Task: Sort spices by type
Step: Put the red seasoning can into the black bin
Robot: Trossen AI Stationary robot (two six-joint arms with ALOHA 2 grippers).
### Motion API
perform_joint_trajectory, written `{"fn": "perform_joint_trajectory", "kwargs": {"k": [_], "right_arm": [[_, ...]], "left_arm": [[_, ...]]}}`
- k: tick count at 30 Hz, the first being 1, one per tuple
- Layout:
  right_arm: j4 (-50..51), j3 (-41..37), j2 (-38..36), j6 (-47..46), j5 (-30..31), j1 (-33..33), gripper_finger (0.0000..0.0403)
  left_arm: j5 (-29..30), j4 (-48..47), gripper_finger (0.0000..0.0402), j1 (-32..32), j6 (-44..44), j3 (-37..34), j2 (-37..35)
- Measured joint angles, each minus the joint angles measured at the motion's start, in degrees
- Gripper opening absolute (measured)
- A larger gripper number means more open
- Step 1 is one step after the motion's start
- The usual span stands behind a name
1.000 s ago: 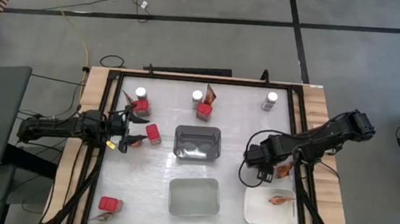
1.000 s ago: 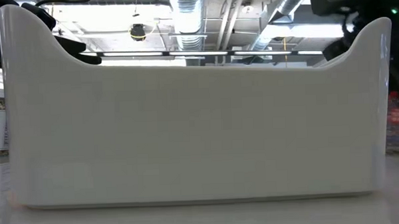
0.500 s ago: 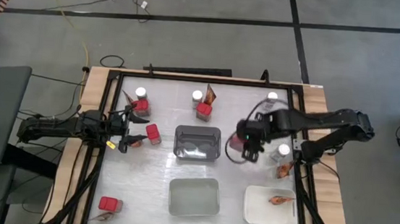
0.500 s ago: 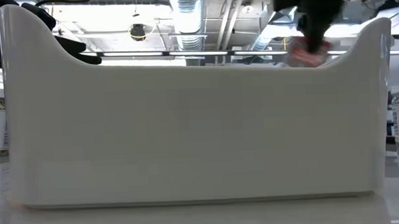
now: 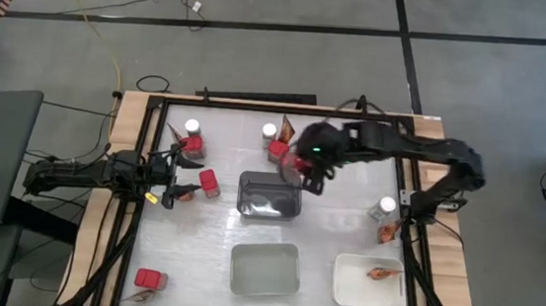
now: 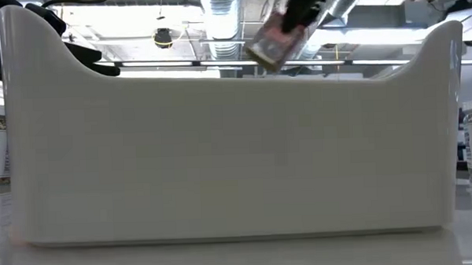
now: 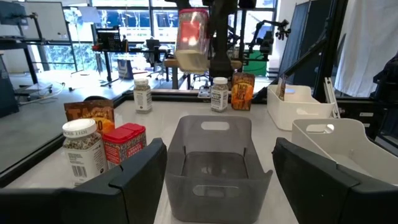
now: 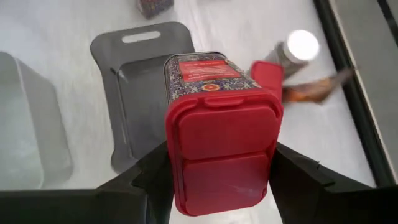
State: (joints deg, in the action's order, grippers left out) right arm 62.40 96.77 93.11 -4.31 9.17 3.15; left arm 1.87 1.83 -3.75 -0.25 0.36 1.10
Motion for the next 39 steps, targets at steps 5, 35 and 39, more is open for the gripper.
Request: {"fn": "perform_joint_trajectory", "kwargs": {"k": [5,35,39], "right_arm": [[6.65,10.38,11.98,5.49,-0.18,-0.02,0.0234],[15.44,18.25,34.78,8.23,-2.82,2.15,0.0251],[15.38,18.25,35.16,8.72,-2.82,1.21,0.0289]], "left_arm": [[0.01,-0.02,0.0282,0.02,0.00,0.01,-0.01],[0.02,-0.02,0.0282,0.02,0.00,0.01,0.00],[0.02,-0.02,0.0282,0.01,-0.02,0.00,0.00]]}}
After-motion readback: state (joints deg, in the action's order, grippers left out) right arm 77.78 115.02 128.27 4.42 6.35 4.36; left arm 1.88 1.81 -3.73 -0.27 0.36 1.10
